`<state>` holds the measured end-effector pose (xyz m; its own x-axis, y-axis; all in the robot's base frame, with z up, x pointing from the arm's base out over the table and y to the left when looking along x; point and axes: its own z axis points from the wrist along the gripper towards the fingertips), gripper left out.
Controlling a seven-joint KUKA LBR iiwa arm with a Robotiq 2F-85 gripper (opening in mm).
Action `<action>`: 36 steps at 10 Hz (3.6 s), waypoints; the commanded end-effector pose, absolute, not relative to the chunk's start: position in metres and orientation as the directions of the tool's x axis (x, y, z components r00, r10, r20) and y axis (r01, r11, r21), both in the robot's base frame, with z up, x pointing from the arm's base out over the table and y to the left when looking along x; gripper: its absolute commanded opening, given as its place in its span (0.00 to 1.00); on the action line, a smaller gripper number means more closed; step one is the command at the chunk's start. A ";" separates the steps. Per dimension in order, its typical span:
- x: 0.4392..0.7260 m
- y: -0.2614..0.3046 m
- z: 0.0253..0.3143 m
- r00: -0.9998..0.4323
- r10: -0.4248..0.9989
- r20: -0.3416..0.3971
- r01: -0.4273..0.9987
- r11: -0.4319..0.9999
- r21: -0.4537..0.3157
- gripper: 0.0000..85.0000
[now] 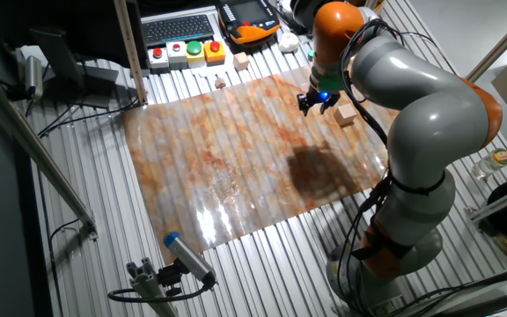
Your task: Hold a small block with the gripper and sweep it from left to right on the table
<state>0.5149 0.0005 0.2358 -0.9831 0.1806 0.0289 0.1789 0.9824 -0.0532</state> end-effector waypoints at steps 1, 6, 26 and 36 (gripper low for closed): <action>0.515 0.001 0.236 -0.983 0.179 0.029 0.178 0.983 -0.052 0.00; 0.515 -0.001 0.236 -0.980 0.196 0.016 0.195 0.979 -0.059 0.00; 0.551 -0.154 0.234 -1.000 0.009 -0.001 0.009 1.000 -0.018 0.00; 0.547 -0.212 0.194 -0.997 -0.079 -0.025 -0.079 0.997 0.004 0.00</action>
